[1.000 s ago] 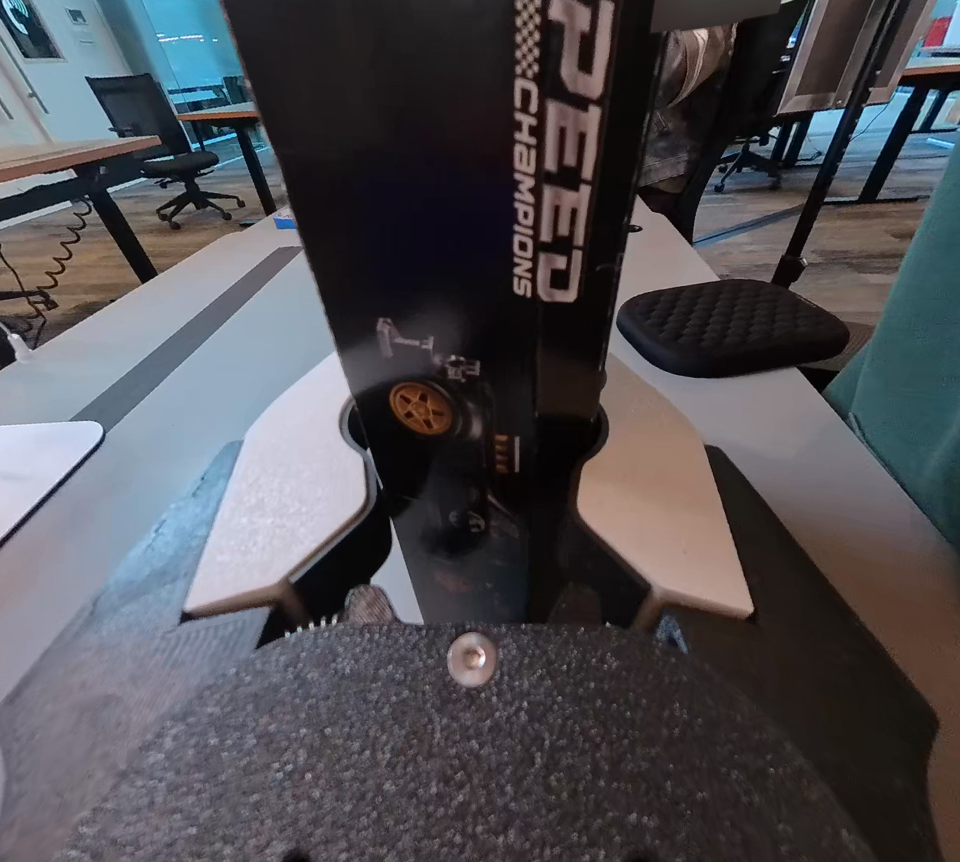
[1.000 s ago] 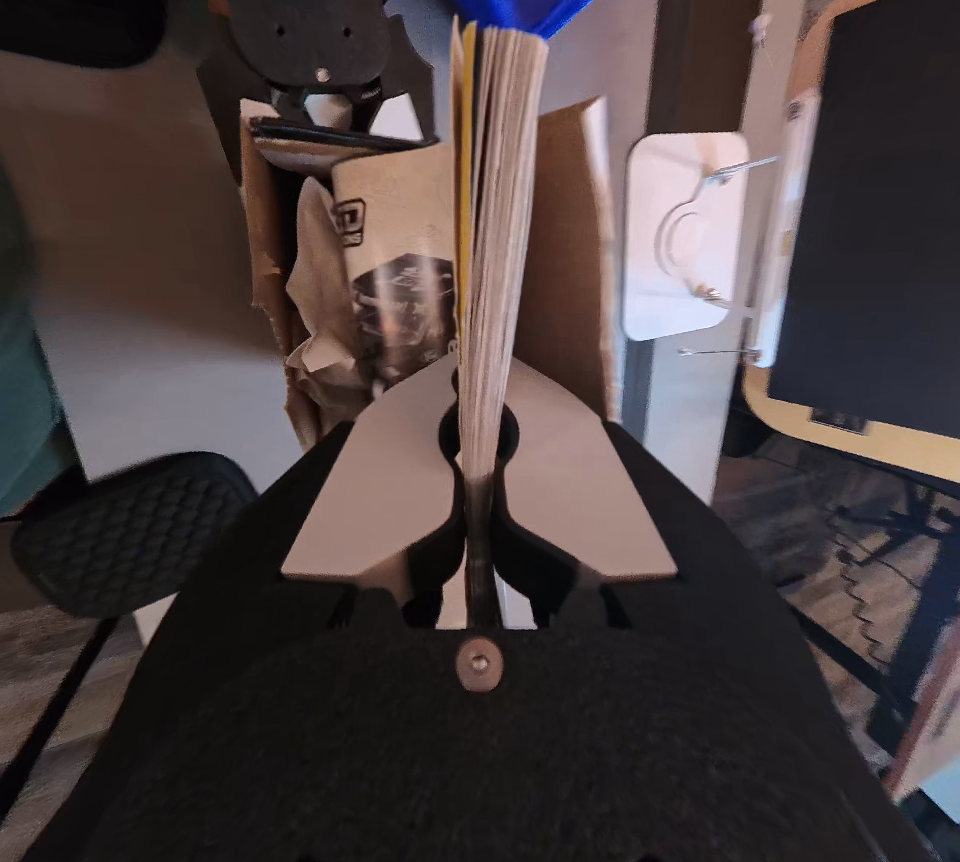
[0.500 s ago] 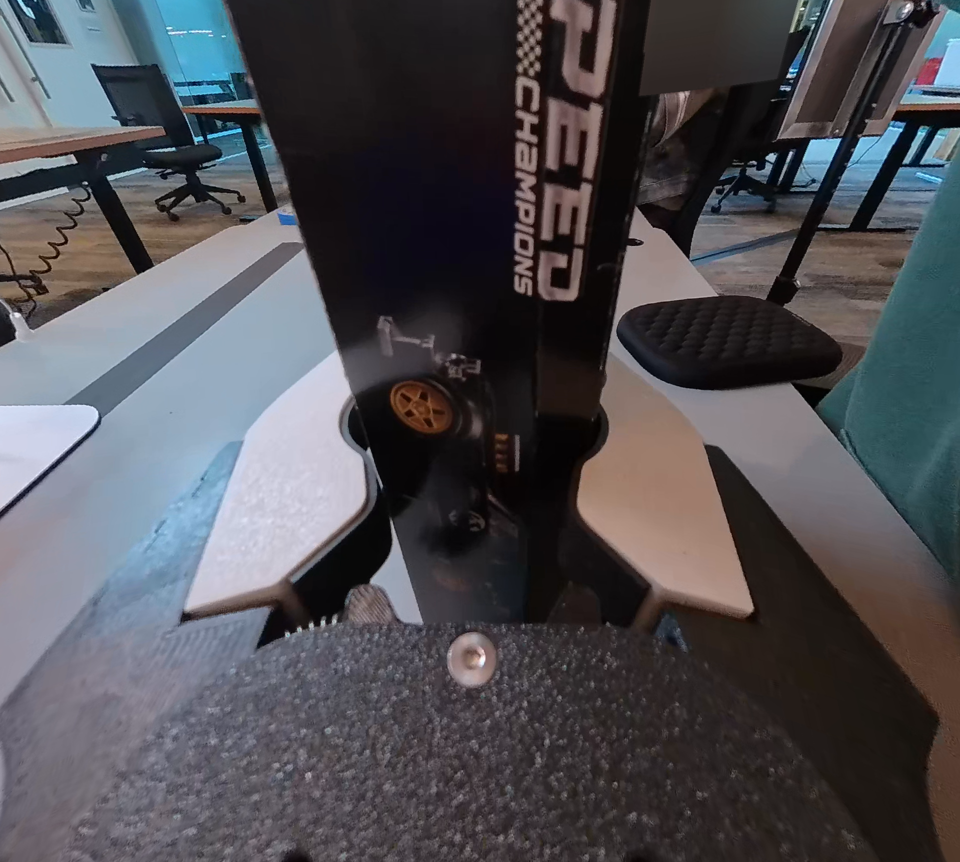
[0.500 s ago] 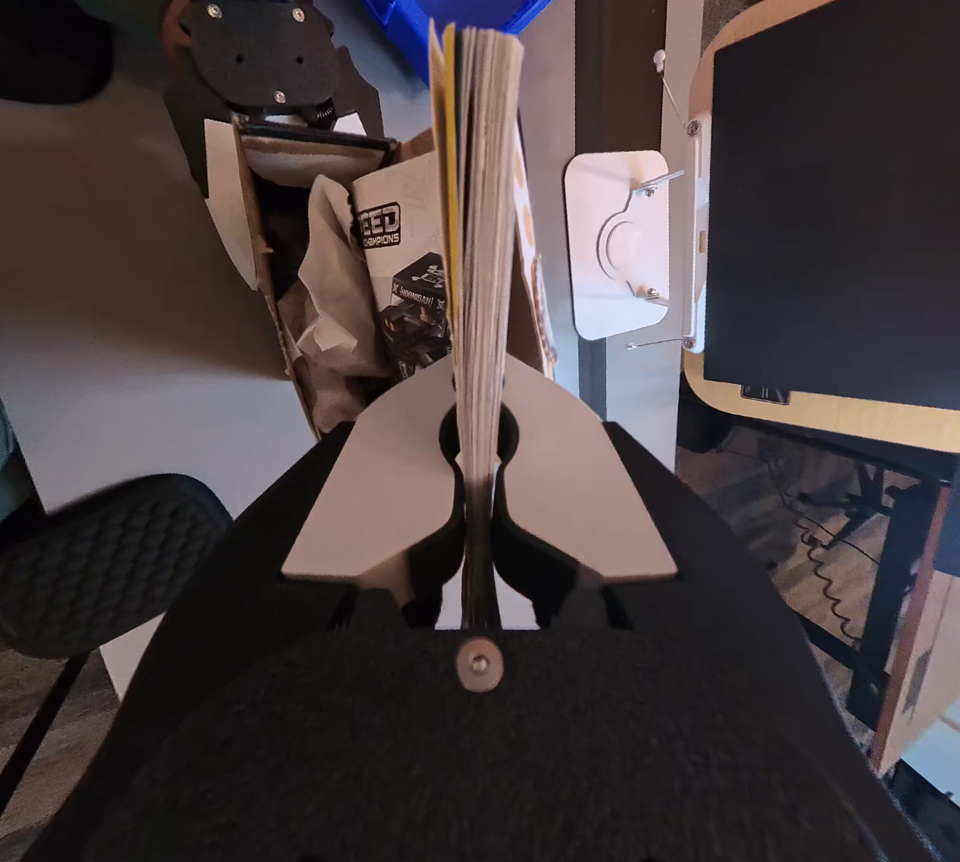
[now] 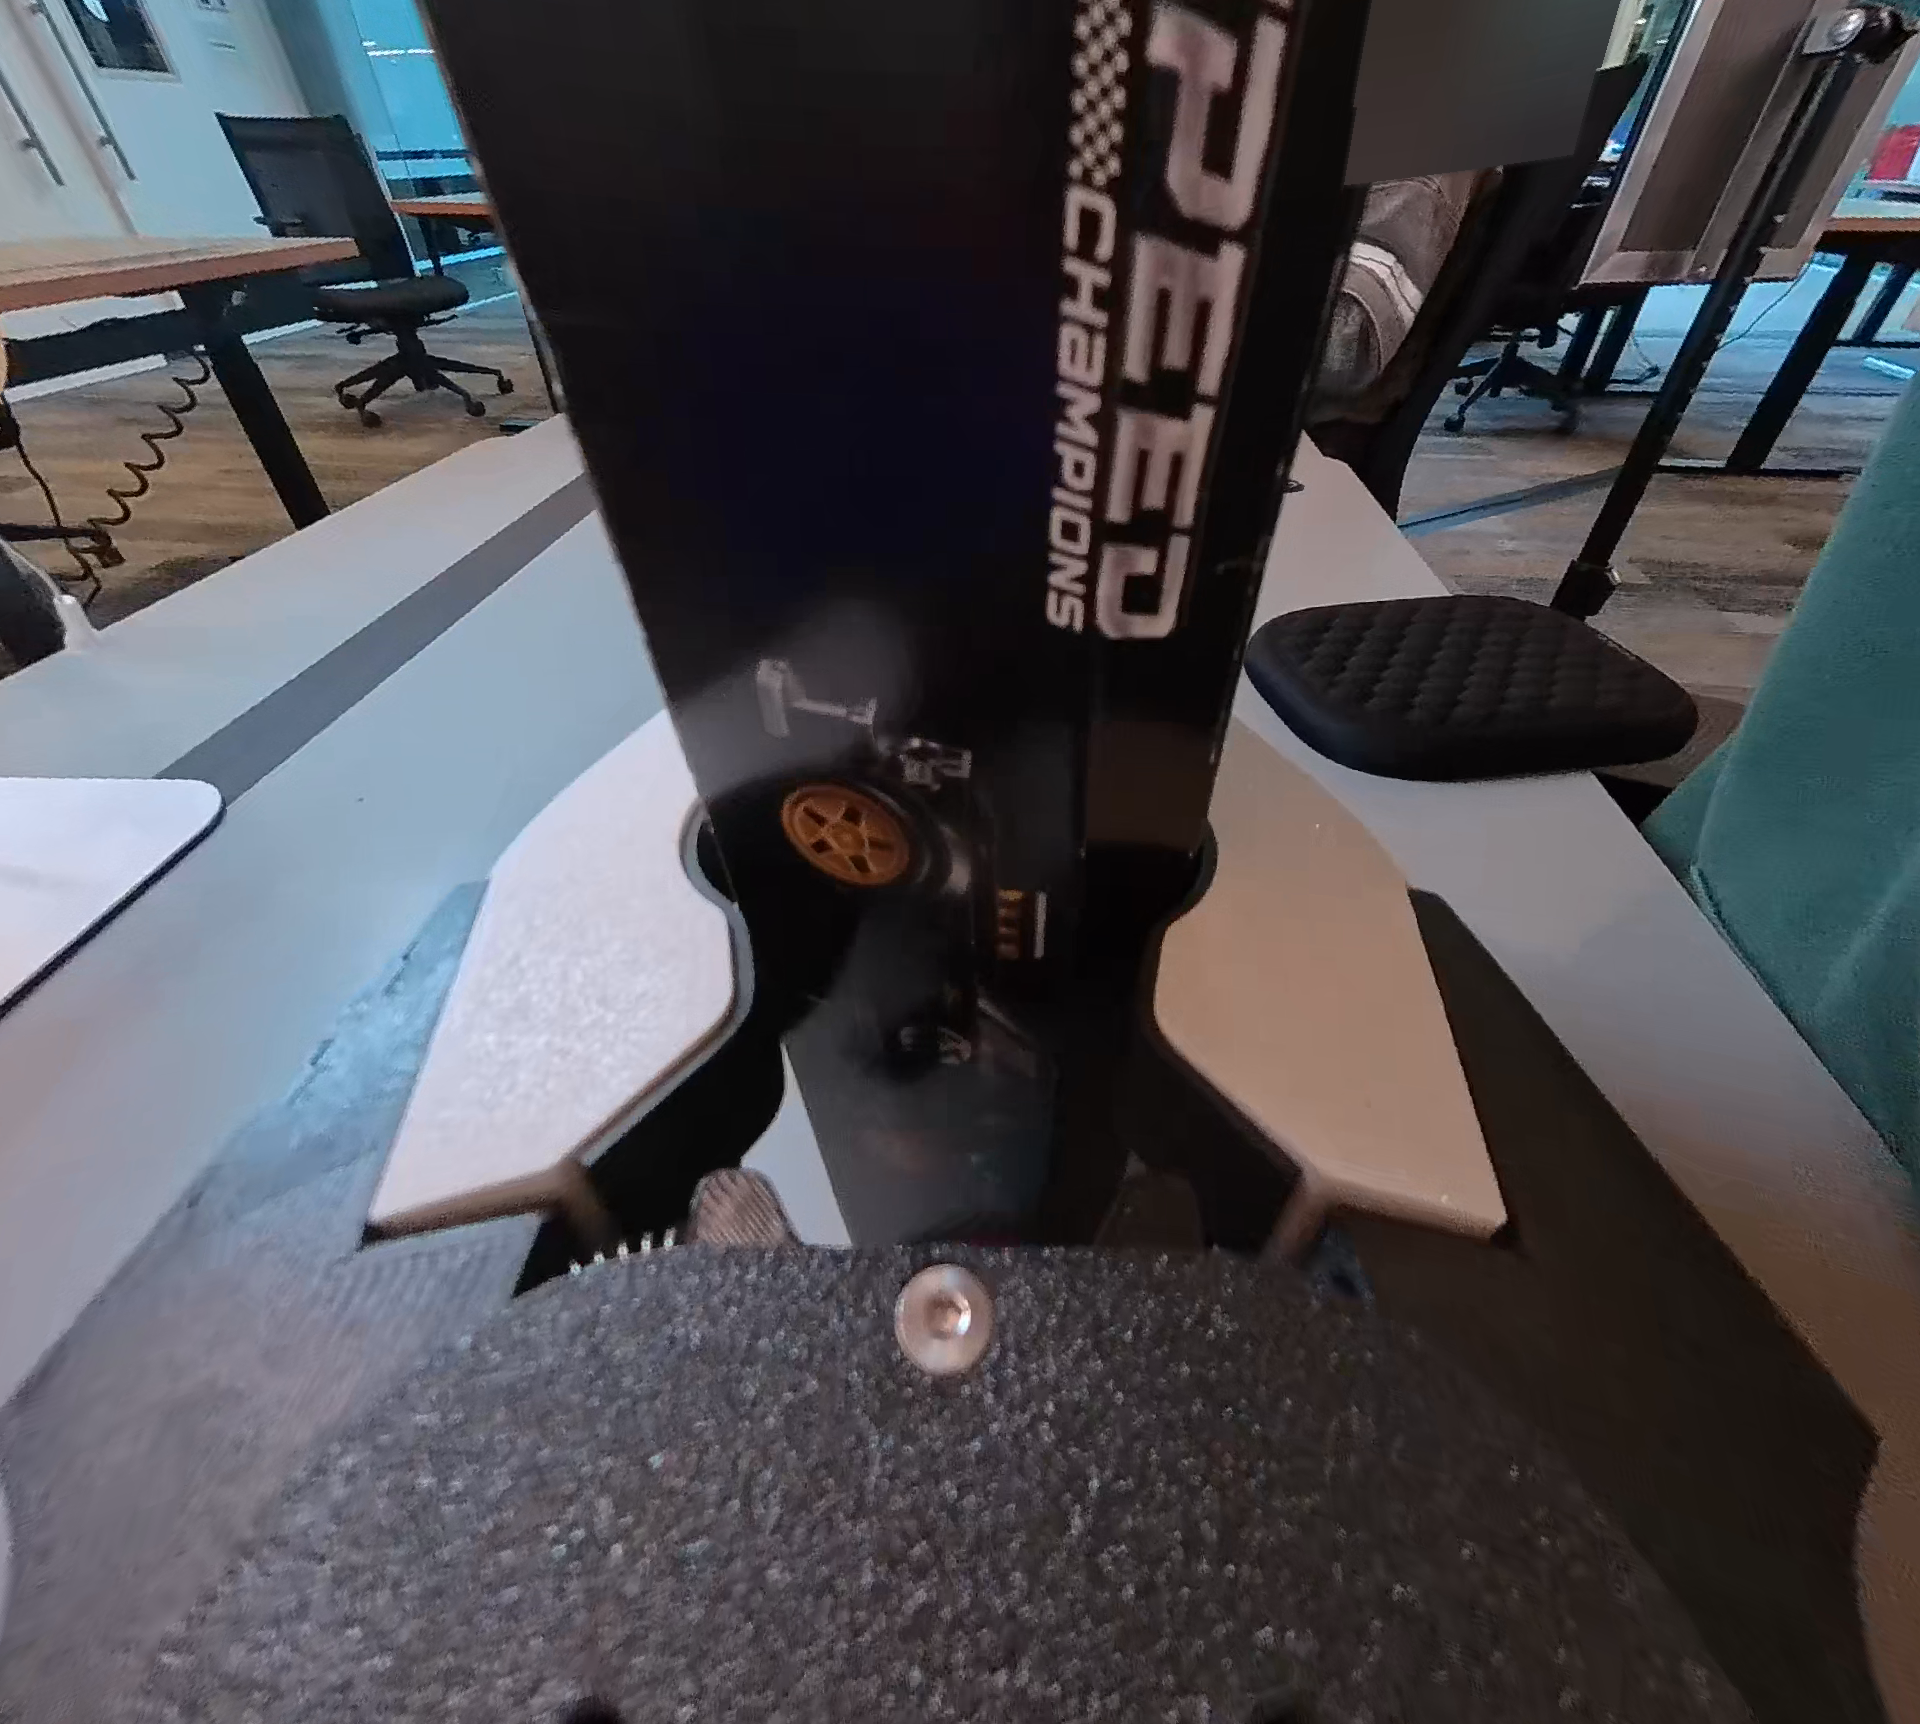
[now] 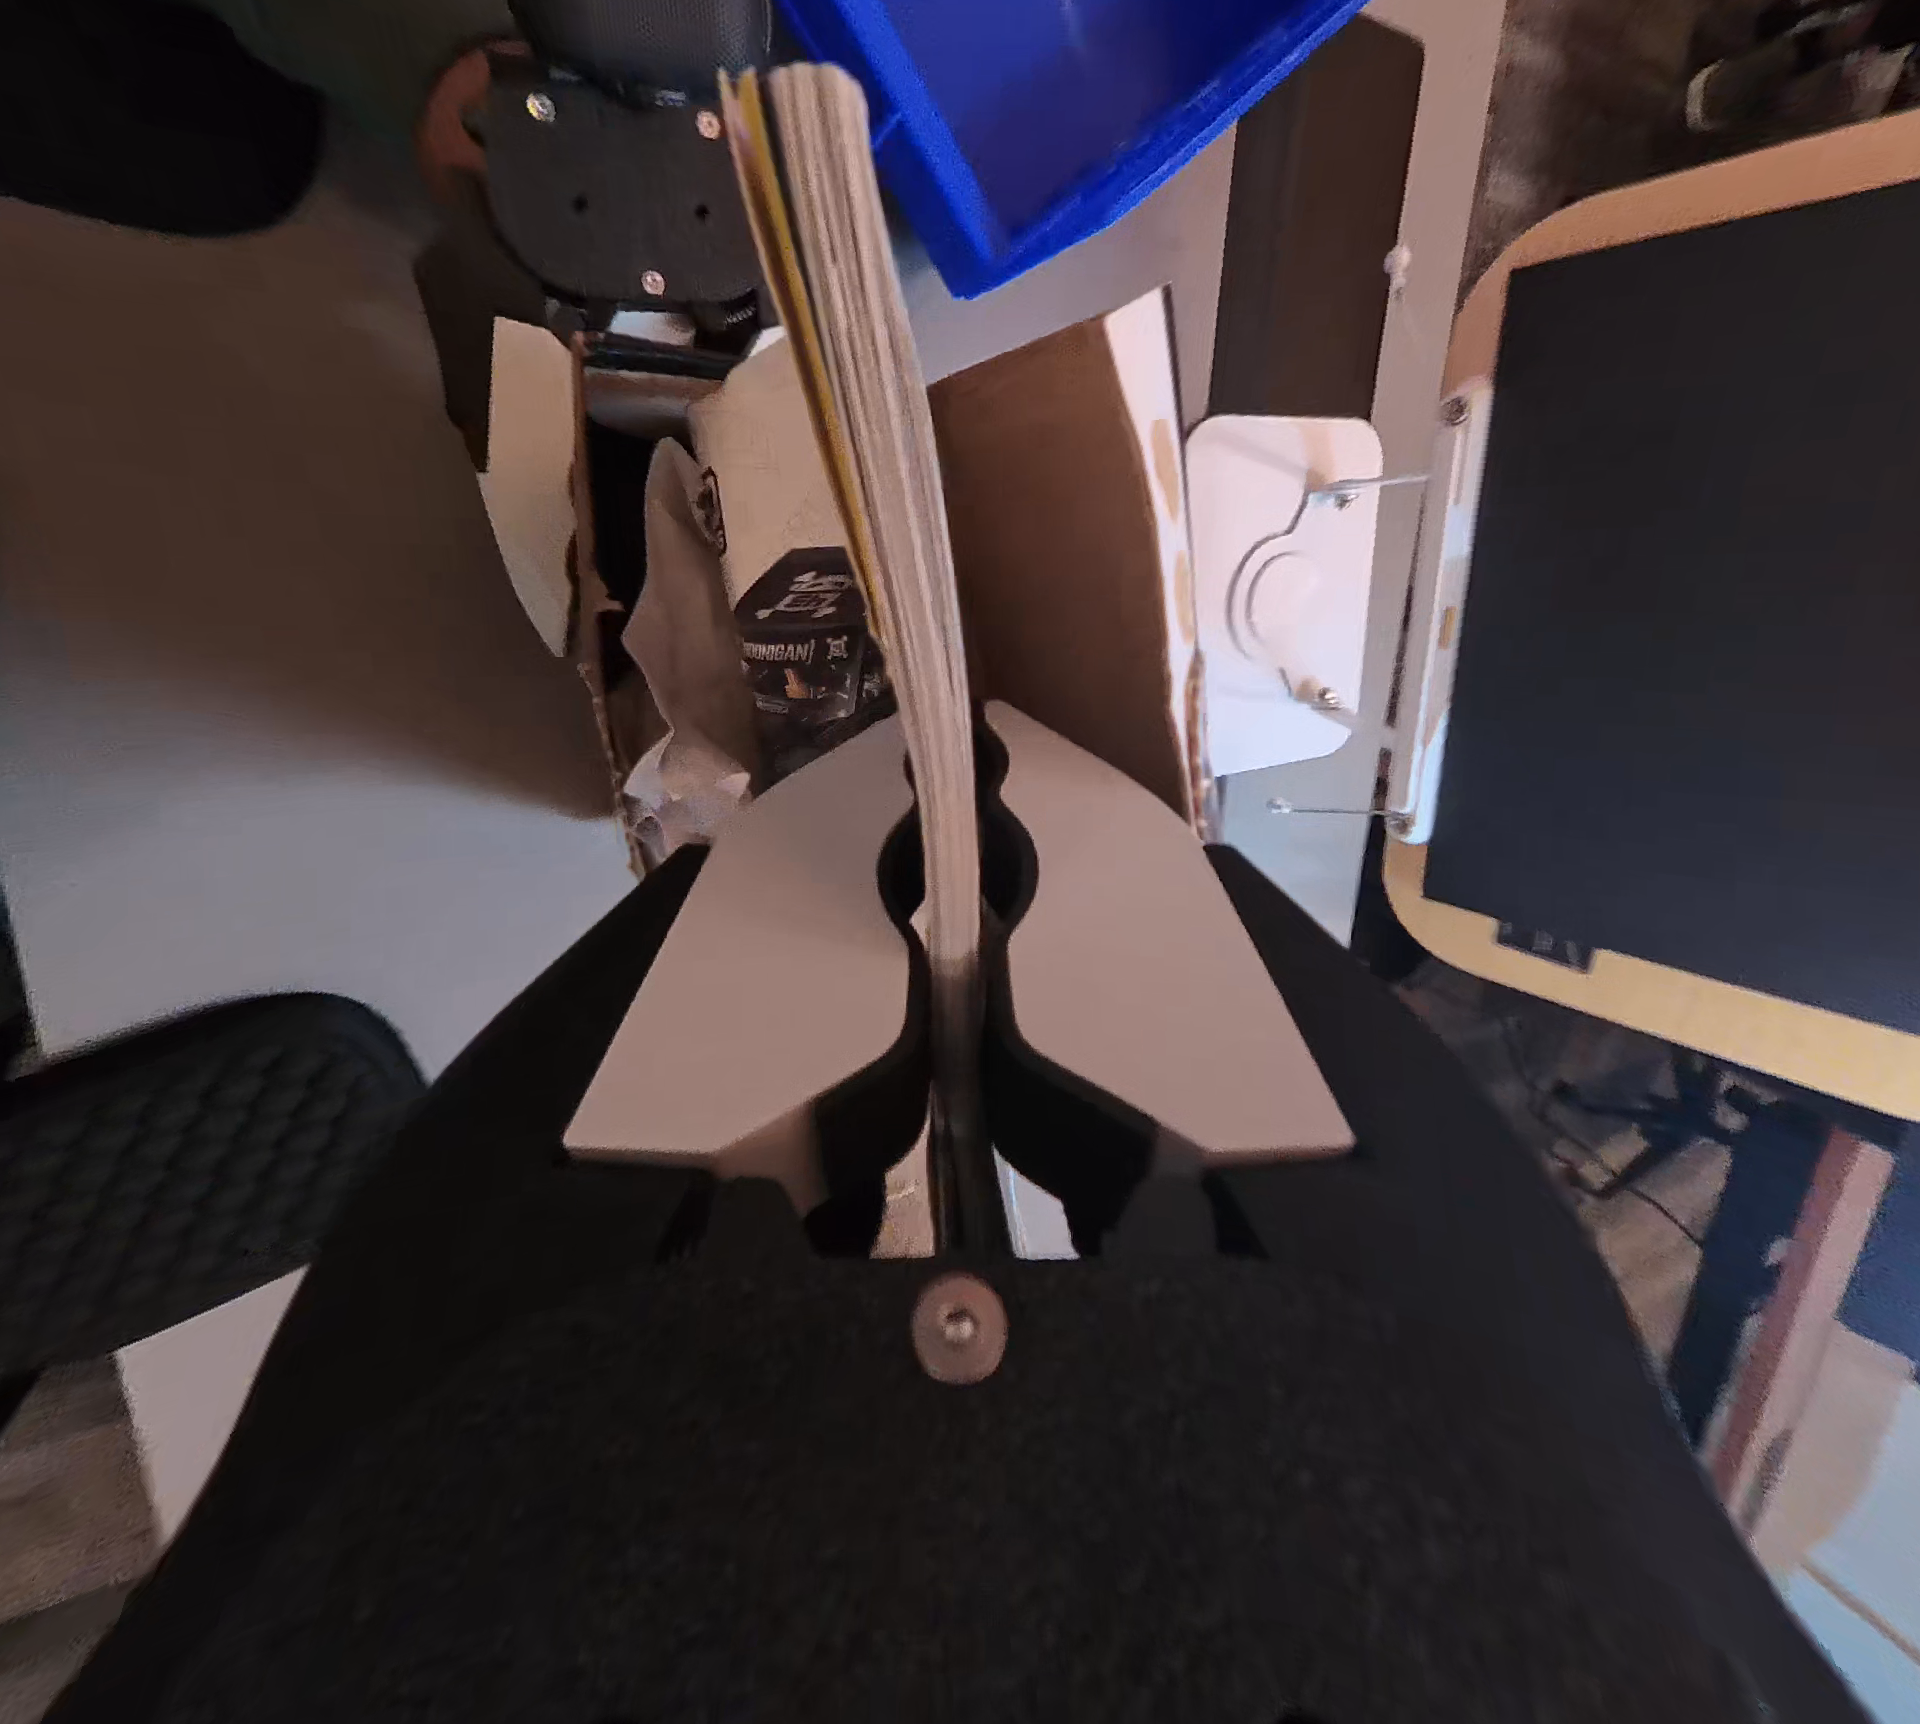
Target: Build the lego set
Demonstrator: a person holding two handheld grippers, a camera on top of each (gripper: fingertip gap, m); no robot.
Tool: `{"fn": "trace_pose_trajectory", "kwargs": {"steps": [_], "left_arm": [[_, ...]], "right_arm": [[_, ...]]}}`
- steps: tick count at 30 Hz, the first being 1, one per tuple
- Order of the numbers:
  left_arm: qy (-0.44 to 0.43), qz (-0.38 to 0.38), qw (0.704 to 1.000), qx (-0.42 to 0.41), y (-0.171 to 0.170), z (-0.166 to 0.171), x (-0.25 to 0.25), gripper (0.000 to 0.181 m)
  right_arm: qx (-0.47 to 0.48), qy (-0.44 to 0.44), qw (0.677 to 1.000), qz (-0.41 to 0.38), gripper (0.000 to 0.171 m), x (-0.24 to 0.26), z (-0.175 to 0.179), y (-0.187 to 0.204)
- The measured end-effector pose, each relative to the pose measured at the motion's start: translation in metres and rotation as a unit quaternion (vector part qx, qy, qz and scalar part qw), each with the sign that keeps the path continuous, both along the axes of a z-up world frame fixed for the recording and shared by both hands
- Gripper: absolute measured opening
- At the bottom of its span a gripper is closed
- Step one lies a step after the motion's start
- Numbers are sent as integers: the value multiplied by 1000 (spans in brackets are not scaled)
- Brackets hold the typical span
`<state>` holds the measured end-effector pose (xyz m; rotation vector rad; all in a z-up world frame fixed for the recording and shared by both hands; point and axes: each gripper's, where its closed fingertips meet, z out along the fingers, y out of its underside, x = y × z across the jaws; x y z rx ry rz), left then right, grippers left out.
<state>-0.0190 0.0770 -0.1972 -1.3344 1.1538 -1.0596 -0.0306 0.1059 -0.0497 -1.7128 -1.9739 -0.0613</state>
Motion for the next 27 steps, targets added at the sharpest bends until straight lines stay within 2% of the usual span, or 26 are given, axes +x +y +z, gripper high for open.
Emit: {"fn": "trace_pose_trajectory", "kwargs": {"steps": [2, 5, 8, 13, 17, 19, 22, 25, 27], "left_arm": [[-1, -3, 1000, 0, -1, 0, -1, 80], [-5, -6, 1000, 1, -1, 1, 0, 80], [-6, -11, 1000, 0, -1, 1, 0, 79], [1, -2, 1000, -2, -1, 0, 1, 79], [1, 12, 1000, -11, 5, -1, -2, 78], [2, 10, 1000, -13, 6, -1, -2, 78], [5, 7, 1000, -13, 6, -1, 0, 79], [0, 4, 1000, -15, 6, 0, -1, 78], [-1, 4, 1000, -12, 5, 0, 0, 79]], "right_arm": [[9, 1, 1000, 5, 5, 1, -3, 2], [55, -66, 996, 13, 5, 24, -11, 8], [45, -87, 995, 1, 6, 38, -7, 4], [6, -69, 998, 0, 5, 20, -26, -4], [12, -23, 1000, -3, 4, 1, -12, 1], [26, -19, 999, -2, 5, 2, -13, 4], [67, -69, 995, 3, 5, 25, -17, 10], [51, -49, 997, -14, 5, 31, -1, 8], [41, -33, 999, -5, 5, 25, -4, 6]]}}
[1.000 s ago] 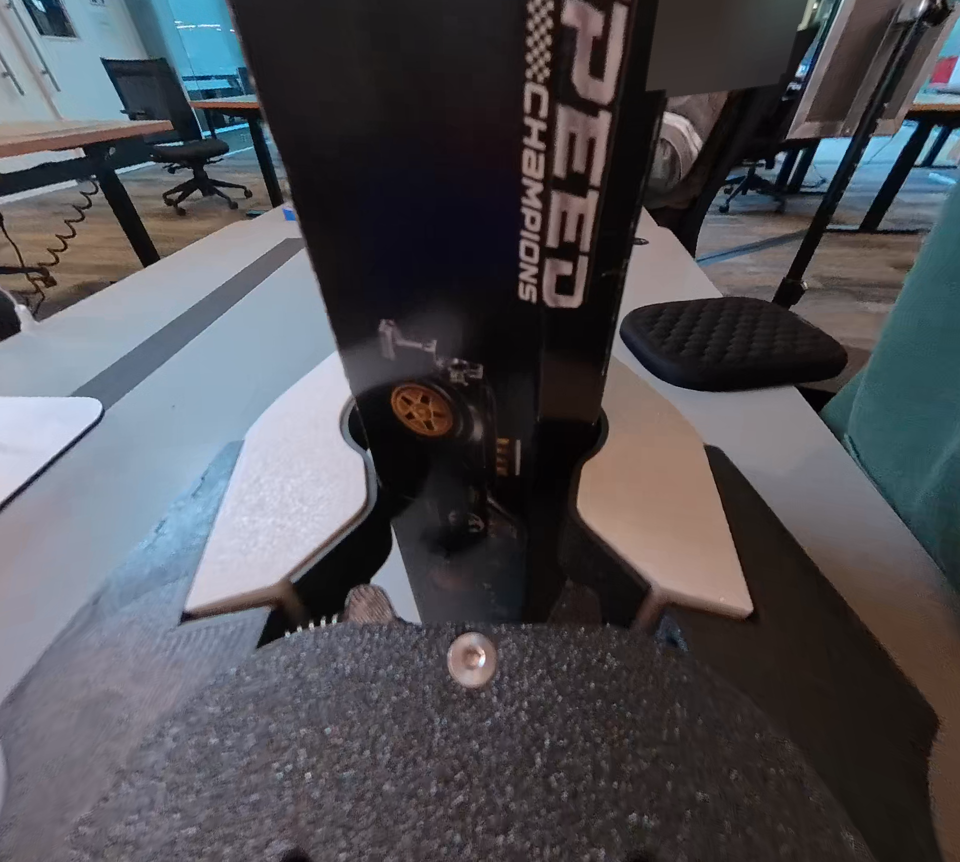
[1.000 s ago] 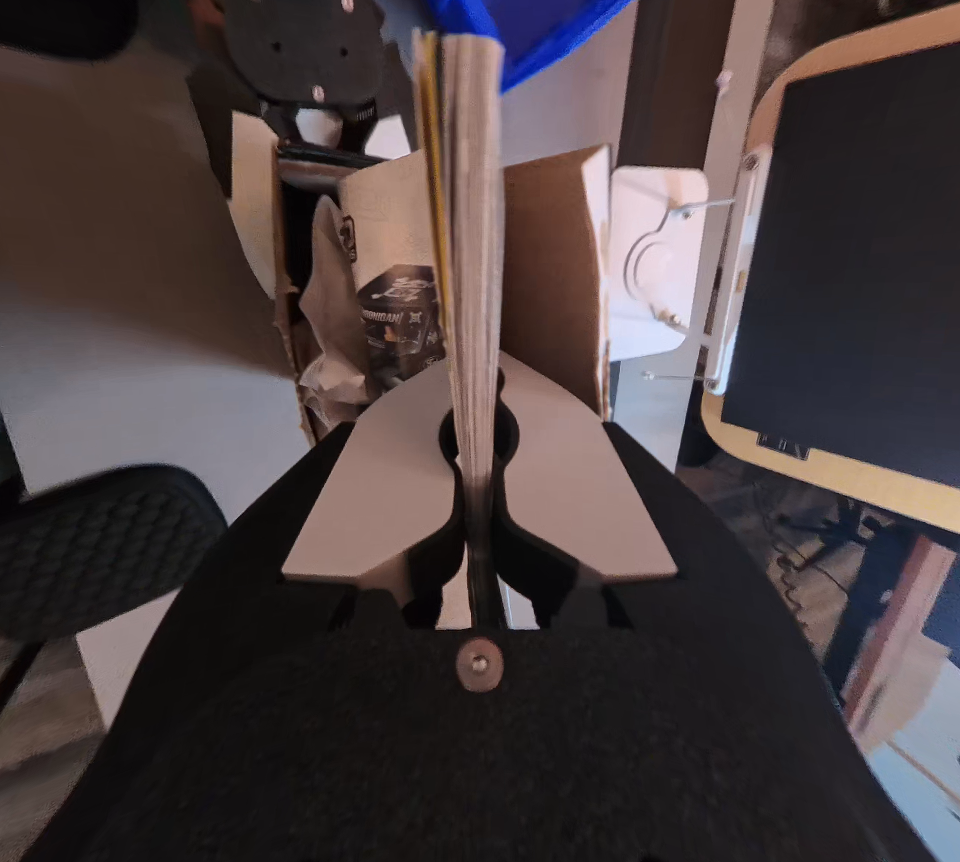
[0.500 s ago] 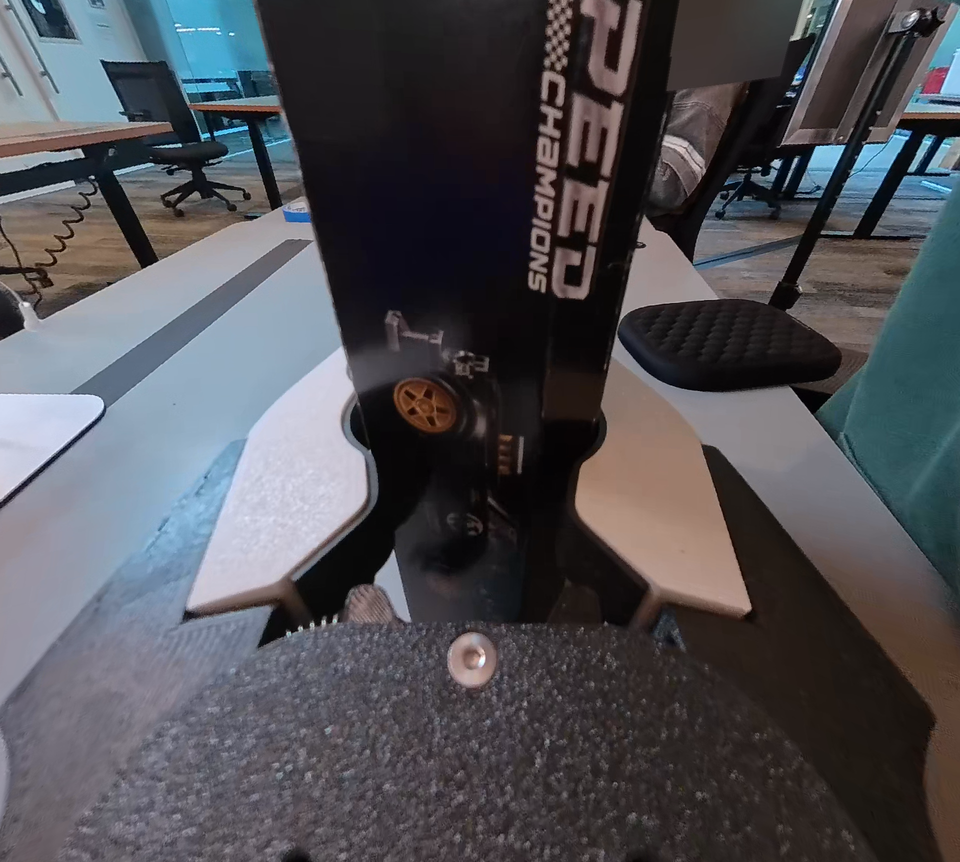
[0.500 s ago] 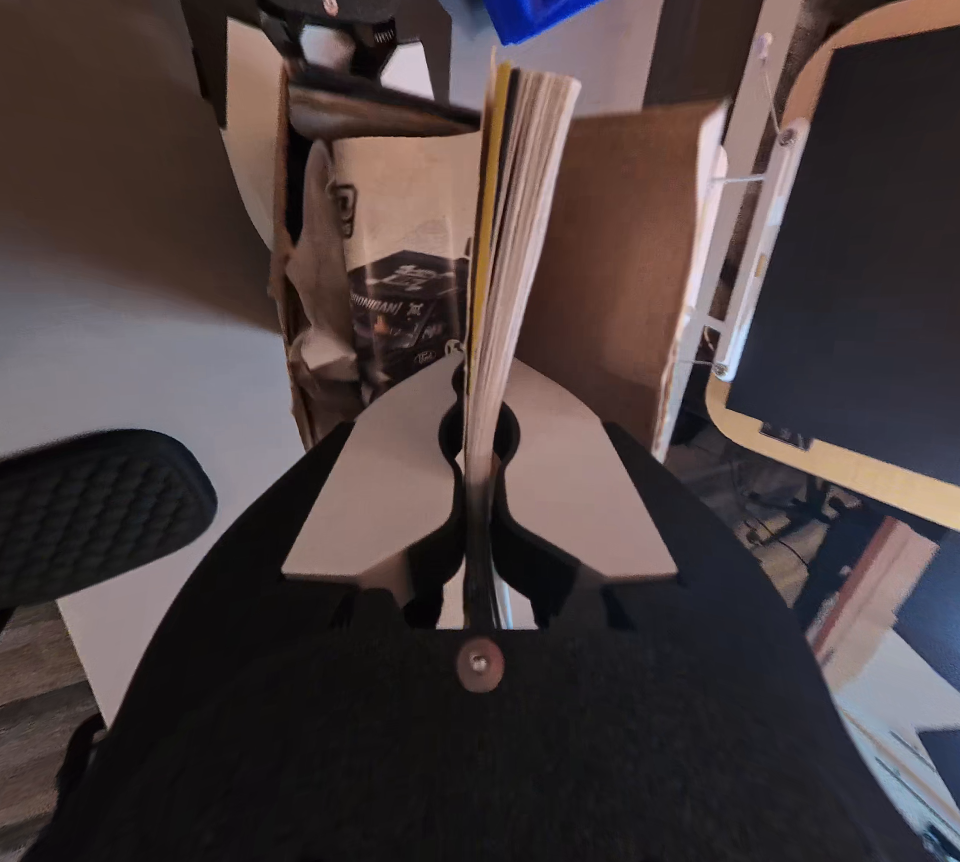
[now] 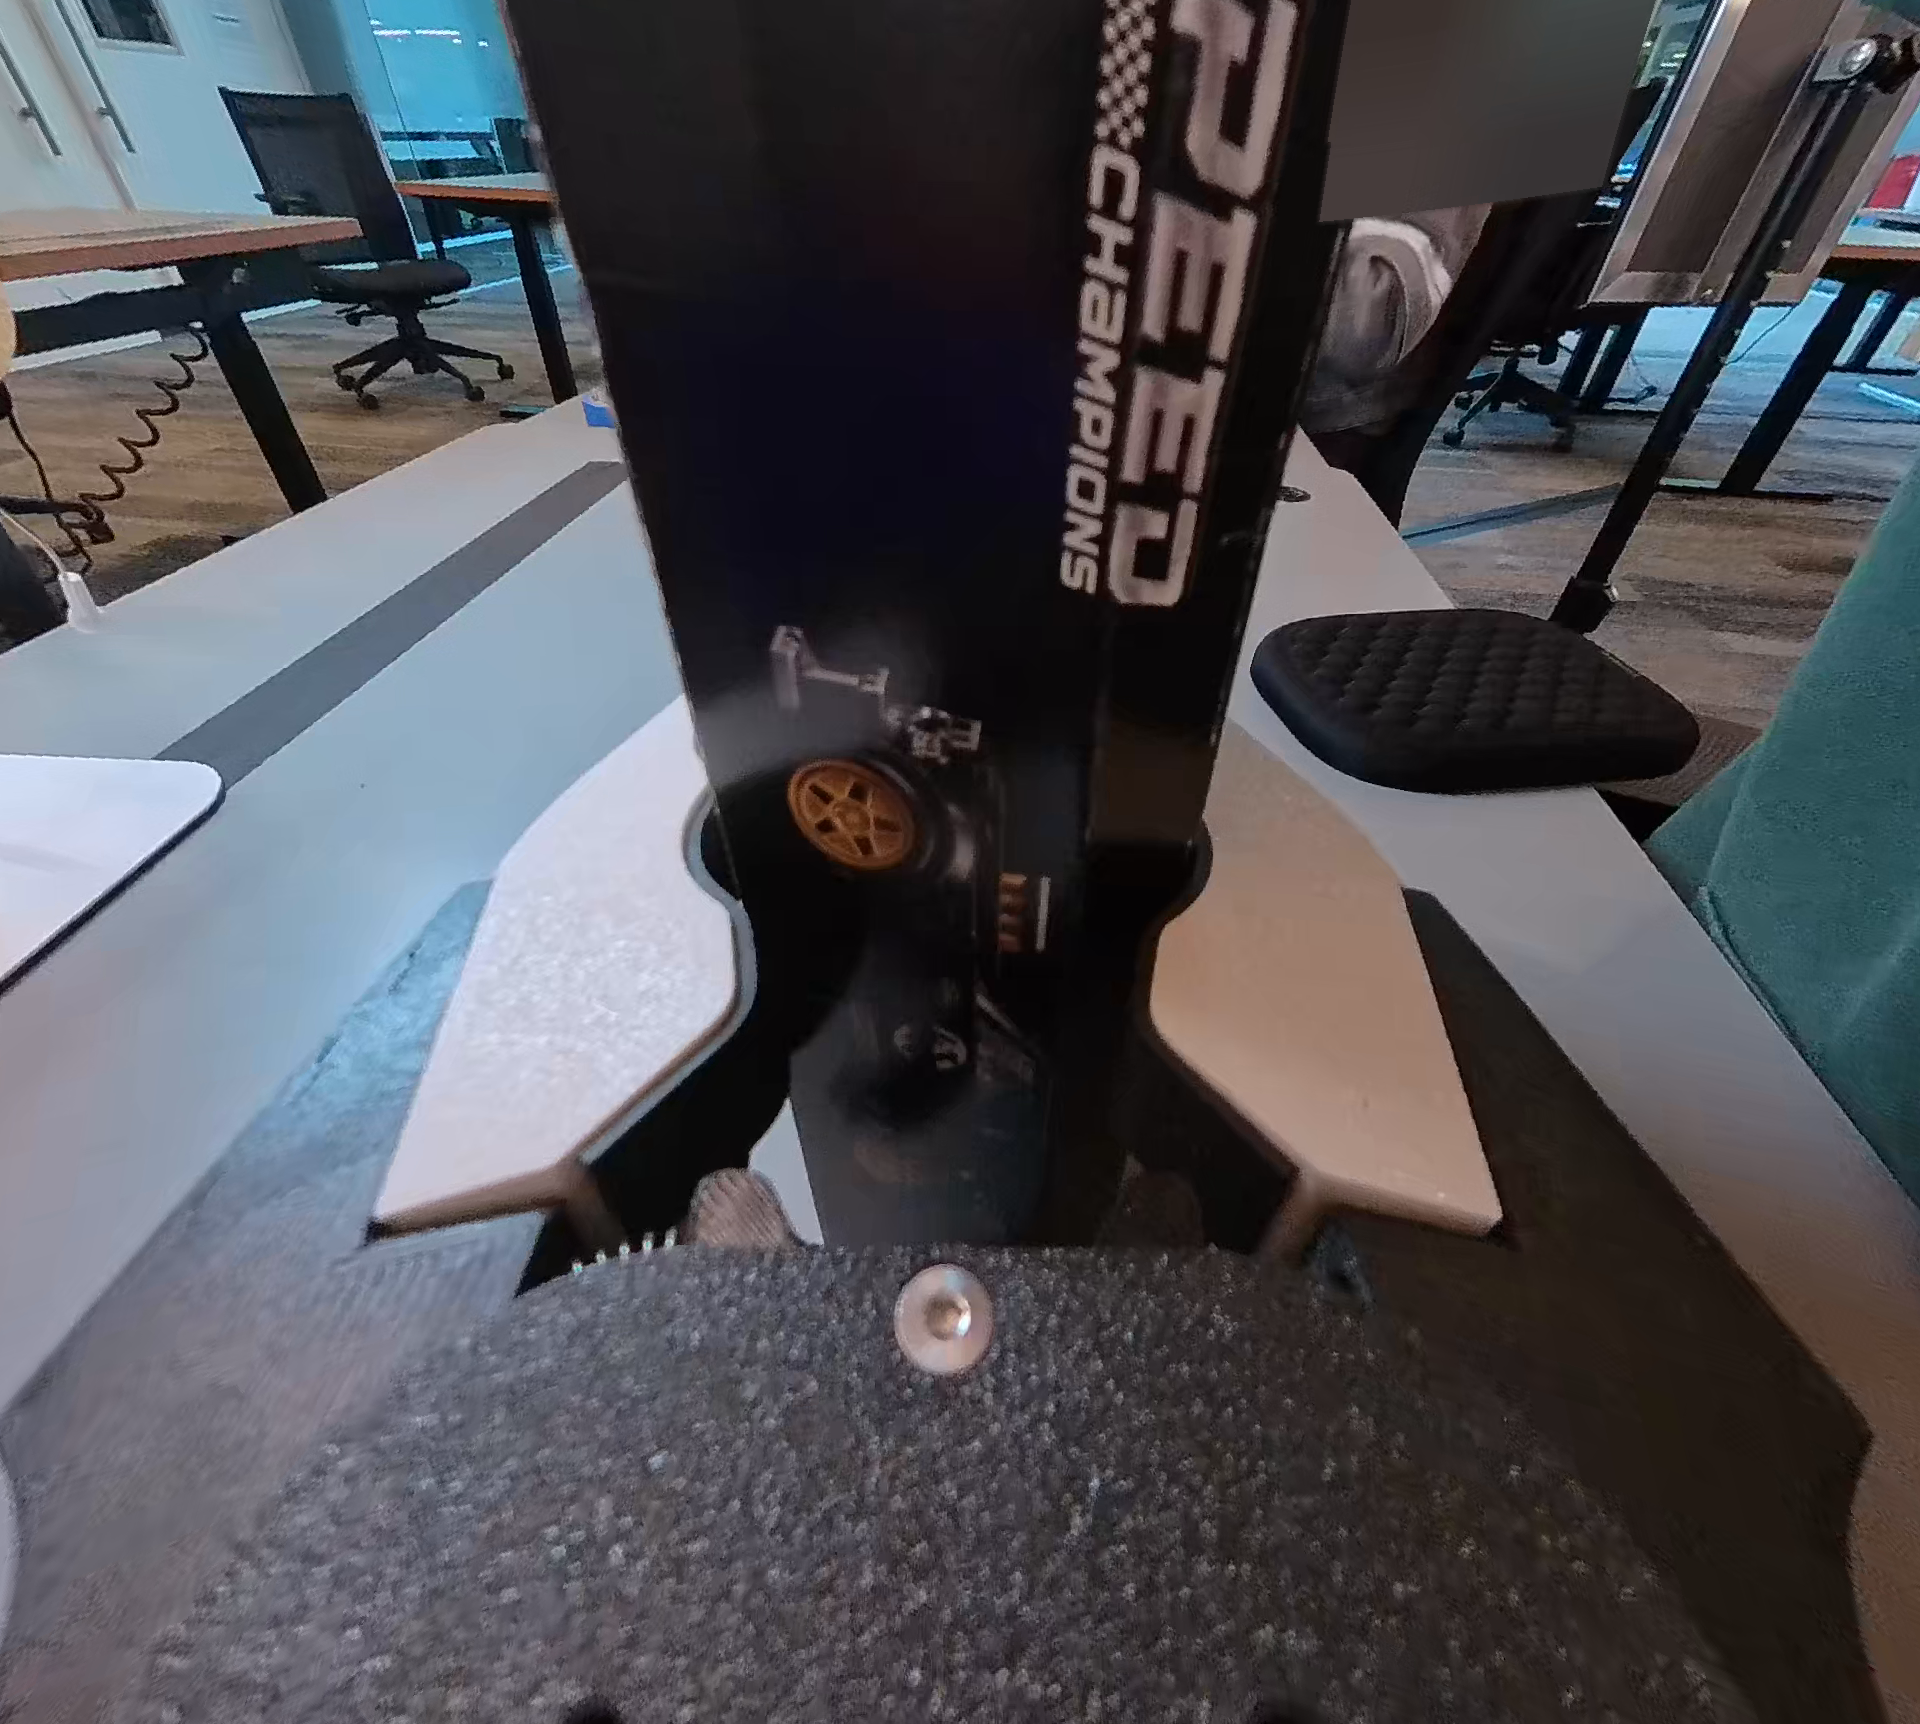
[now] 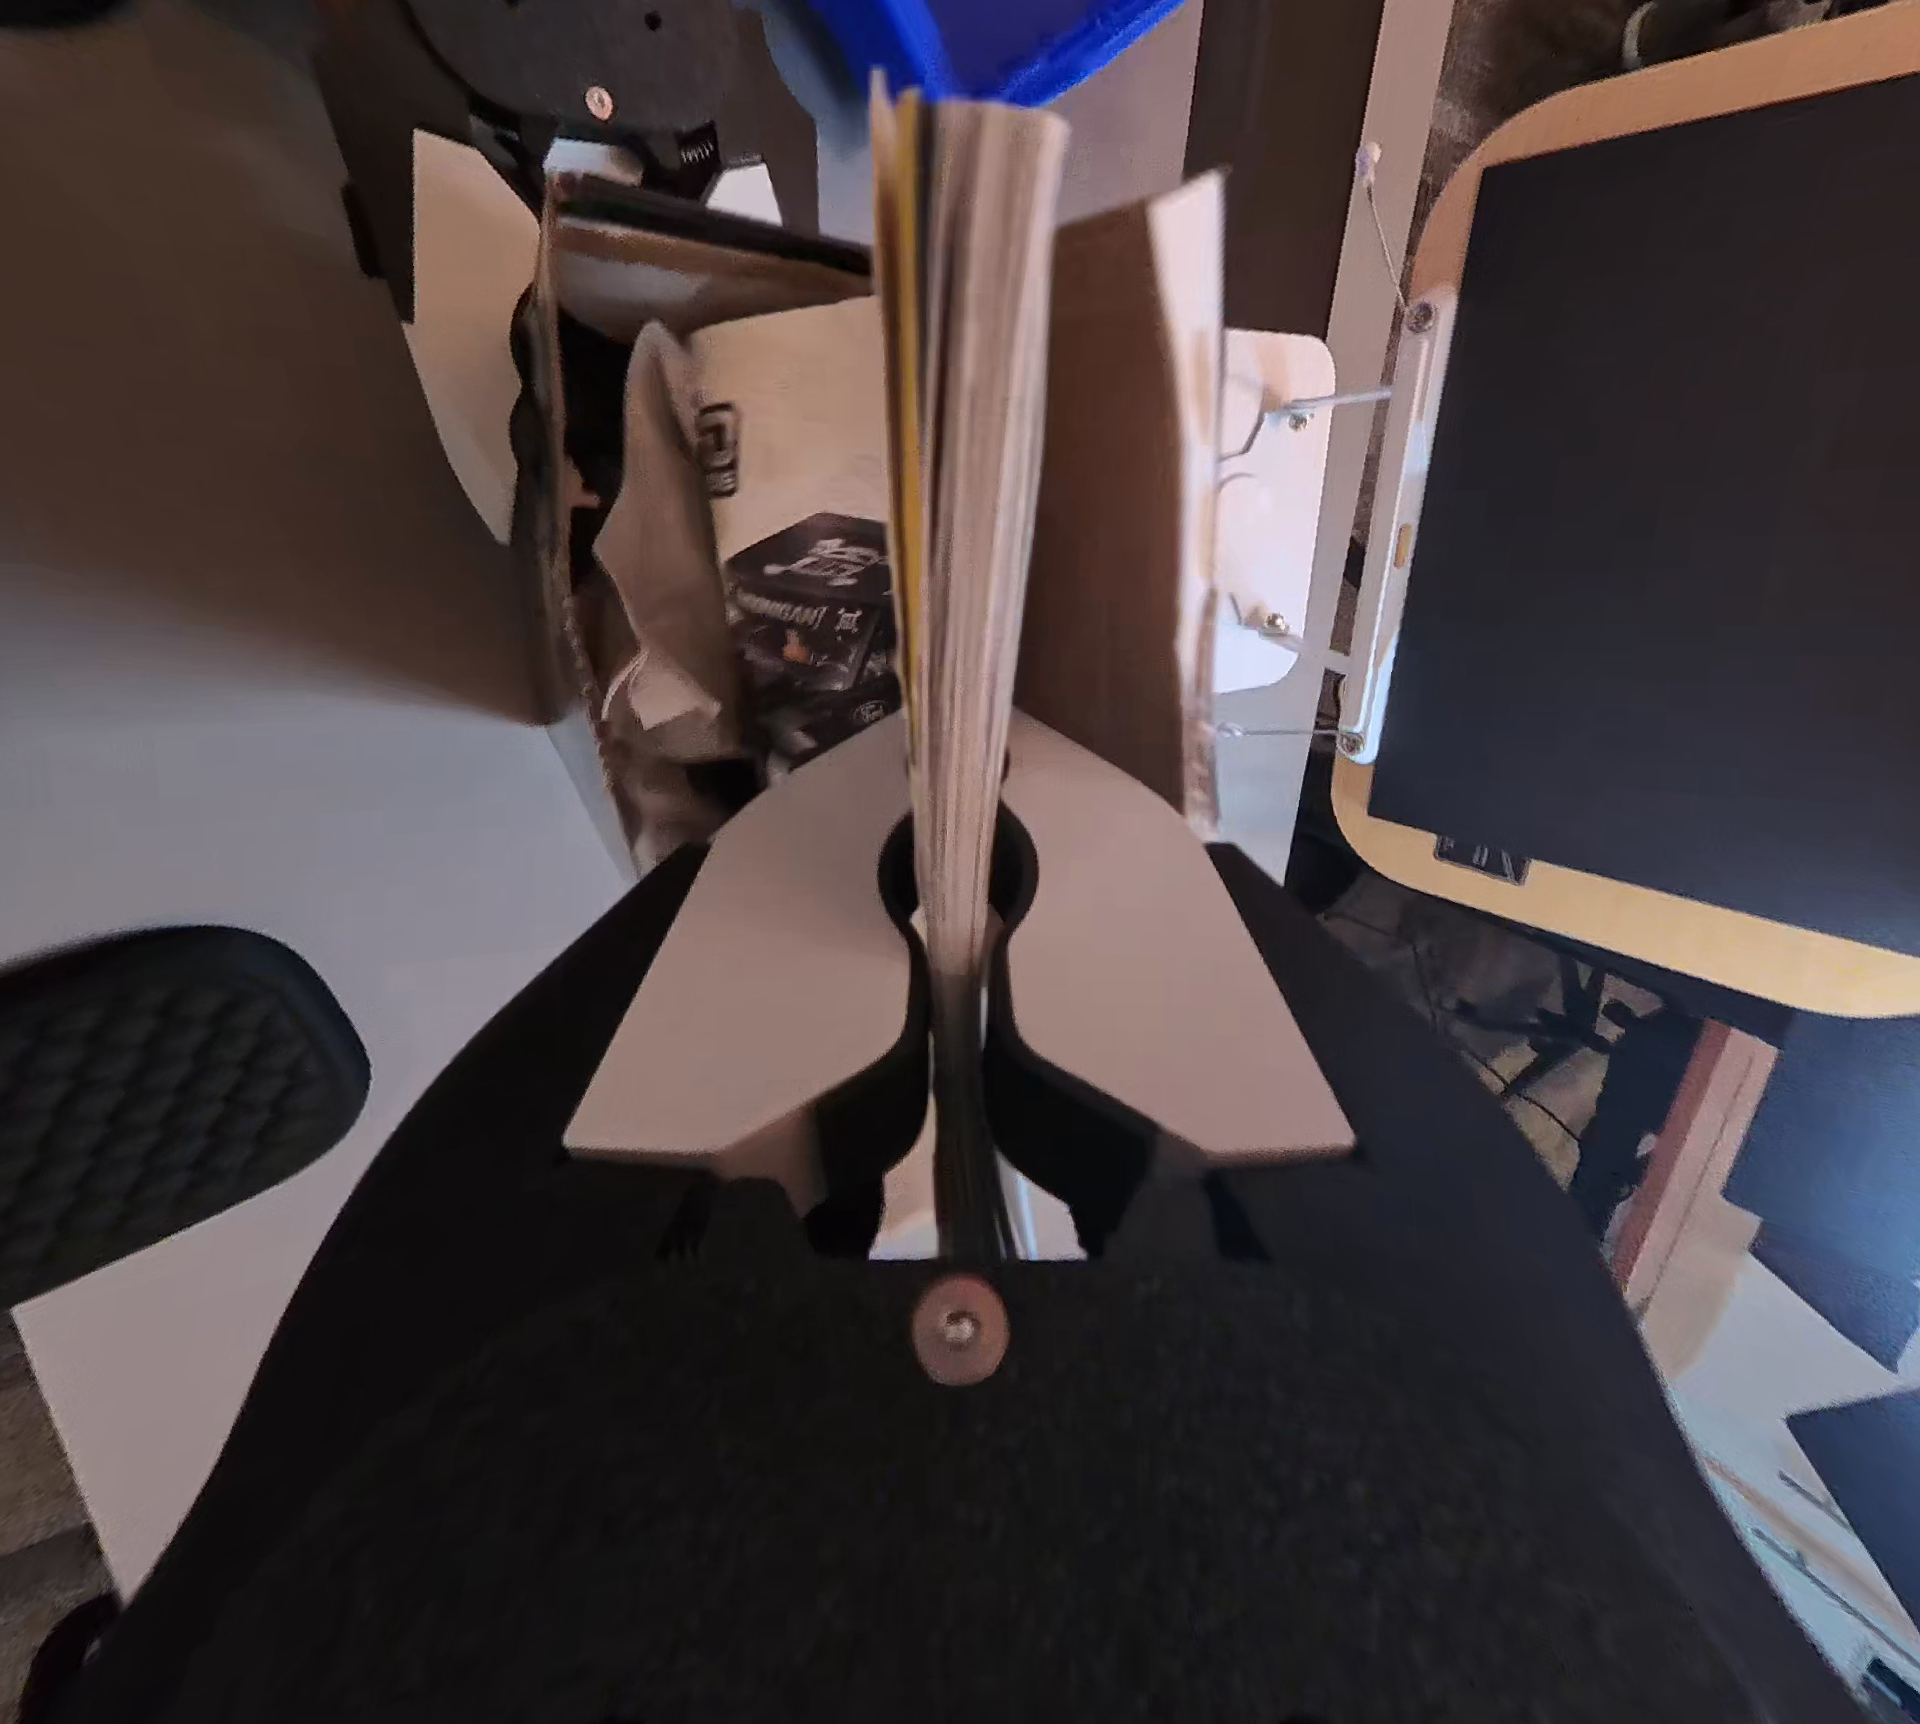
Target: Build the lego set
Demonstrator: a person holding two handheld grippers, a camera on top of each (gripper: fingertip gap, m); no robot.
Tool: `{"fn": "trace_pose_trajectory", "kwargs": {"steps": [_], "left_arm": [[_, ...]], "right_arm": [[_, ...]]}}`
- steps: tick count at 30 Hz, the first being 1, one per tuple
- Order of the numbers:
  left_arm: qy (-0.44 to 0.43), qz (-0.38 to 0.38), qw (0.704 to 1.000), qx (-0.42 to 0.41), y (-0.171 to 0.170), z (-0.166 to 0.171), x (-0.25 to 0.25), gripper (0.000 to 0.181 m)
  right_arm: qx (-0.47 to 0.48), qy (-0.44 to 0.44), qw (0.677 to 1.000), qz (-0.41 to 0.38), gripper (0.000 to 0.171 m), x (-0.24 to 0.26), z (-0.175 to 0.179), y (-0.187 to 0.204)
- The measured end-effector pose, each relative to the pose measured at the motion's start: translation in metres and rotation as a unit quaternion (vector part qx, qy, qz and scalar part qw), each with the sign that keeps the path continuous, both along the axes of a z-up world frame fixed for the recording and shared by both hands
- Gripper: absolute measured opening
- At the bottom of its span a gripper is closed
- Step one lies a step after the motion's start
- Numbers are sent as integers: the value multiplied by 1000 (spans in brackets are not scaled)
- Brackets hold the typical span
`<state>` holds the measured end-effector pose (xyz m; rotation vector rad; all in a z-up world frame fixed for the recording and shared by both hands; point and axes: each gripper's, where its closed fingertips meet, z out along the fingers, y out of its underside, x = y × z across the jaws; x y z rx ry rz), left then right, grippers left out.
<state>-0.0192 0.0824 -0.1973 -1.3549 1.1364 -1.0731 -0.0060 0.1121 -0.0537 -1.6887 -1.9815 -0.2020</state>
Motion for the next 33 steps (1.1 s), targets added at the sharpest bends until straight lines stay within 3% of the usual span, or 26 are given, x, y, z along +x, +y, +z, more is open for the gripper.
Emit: {"fn": "trace_pose_trajectory", "kwargs": {"steps": [3, 7, 16, 20, 23, 25, 30, 33], "left_arm": [[8, 5, 1000, 6, -2, -1, 0, 79], [3, 4, 1000, 2, -1, 0, -1, 80], [-6, 8, 1000, -5, 1, 1, -2, 80], [-6, 10, 1000, -6, 1, 1, -1, 80], [-9, 15, 1000, -10, 3, 1, -1, 80], [-8, 24, 1000, -15, 5, 1, 0, 80], [-6, 31, 999, -8, 4, 1, 1, 80], [-6, 36, 999, -8, 4, 2, 1, 80]], "right_arm": [[-13, 4, 1000, 9, 6, -8, -13, 2], [6, 19, 1000, 8, 7, -12, 7, 6], [84, 25, 996, 28, 30, -6, 41, 6], [93, 69, 990, 84, 27, -15, 63, -29], [71, 24, 991, 111, 28, -17, 32, -45], [135, -5, 984, 115, 32, -19, 25, -33], [258, 53, 963, 62, 16, -15, 85, 0], [338, 74, 937, 38, 16, -2, 118, 17]]}}
